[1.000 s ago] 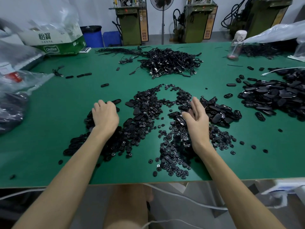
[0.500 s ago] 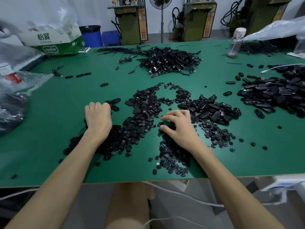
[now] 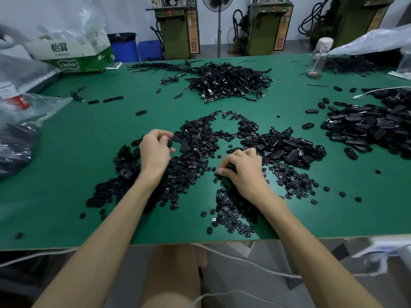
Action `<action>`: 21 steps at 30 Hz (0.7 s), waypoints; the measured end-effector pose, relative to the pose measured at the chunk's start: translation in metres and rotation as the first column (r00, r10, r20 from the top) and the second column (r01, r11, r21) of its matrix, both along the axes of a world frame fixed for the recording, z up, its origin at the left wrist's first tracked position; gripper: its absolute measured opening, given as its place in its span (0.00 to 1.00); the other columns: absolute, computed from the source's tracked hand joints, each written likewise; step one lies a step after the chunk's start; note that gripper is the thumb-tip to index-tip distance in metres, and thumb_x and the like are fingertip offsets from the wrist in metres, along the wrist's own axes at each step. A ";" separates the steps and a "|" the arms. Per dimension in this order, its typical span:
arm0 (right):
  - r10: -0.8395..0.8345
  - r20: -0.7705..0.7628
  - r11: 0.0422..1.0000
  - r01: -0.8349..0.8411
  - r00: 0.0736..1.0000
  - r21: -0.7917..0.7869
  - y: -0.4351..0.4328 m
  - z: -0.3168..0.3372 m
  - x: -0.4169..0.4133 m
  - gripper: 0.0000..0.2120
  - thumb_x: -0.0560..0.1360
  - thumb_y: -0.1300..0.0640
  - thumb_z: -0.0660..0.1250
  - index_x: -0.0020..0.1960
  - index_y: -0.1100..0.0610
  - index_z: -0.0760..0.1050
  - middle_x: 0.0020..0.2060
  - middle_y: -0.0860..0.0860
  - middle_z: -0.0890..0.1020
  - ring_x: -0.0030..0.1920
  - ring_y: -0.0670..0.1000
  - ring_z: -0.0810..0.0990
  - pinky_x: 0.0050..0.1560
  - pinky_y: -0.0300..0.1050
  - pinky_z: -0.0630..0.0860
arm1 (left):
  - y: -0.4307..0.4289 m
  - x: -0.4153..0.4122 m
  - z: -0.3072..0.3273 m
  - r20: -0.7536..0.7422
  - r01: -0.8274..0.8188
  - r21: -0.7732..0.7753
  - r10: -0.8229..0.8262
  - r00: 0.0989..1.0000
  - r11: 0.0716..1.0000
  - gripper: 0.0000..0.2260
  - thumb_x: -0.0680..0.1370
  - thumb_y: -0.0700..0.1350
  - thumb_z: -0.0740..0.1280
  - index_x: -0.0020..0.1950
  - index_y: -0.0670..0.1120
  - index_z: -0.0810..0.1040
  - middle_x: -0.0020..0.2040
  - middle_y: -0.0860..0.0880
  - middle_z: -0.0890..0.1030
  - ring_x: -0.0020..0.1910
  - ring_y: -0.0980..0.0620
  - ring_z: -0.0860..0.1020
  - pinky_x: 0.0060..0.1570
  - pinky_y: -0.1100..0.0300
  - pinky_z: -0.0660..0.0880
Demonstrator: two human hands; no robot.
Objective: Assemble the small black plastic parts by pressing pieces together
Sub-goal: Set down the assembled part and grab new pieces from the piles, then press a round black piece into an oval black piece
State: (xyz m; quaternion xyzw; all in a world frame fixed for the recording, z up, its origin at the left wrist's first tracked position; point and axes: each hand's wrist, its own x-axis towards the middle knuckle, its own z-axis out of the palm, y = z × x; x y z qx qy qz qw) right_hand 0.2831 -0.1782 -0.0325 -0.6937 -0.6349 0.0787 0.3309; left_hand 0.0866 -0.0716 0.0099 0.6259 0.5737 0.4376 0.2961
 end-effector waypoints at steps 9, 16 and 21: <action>-0.060 -0.131 0.998 0.062 0.990 0.016 -0.001 0.006 -0.001 0.05 0.82 0.56 0.67 0.48 0.56 0.77 0.44 0.45 0.77 0.52 0.52 0.69 0.55 0.50 0.67 | -0.032 0.050 -0.009 0.588 0.425 -0.253 -0.211 0.781 0.869 0.15 0.83 0.28 0.59 0.59 0.41 0.82 0.55 0.42 0.81 0.47 0.53 0.82 0.44 0.65 0.79; -0.035 -0.363 0.968 0.121 0.931 0.218 -0.009 0.009 0.001 0.06 0.83 0.64 0.64 0.53 0.59 0.81 0.51 0.52 0.82 0.47 0.47 0.81 0.50 0.41 0.77 | -0.046 0.069 -0.016 0.681 0.511 -0.163 -0.278 0.677 0.844 0.13 0.79 0.29 0.68 0.64 0.35 0.79 0.57 0.37 0.82 0.51 0.47 0.87 0.51 0.60 0.82; -0.027 -0.413 0.956 0.144 0.910 0.256 -0.011 0.011 0.003 0.10 0.83 0.66 0.64 0.53 0.59 0.83 0.49 0.54 0.80 0.43 0.50 0.84 0.50 0.41 0.79 | -0.049 0.071 -0.025 0.690 0.529 -0.120 -0.312 0.653 0.840 0.11 0.79 0.31 0.70 0.62 0.37 0.82 0.55 0.40 0.86 0.53 0.45 0.86 0.53 0.60 0.82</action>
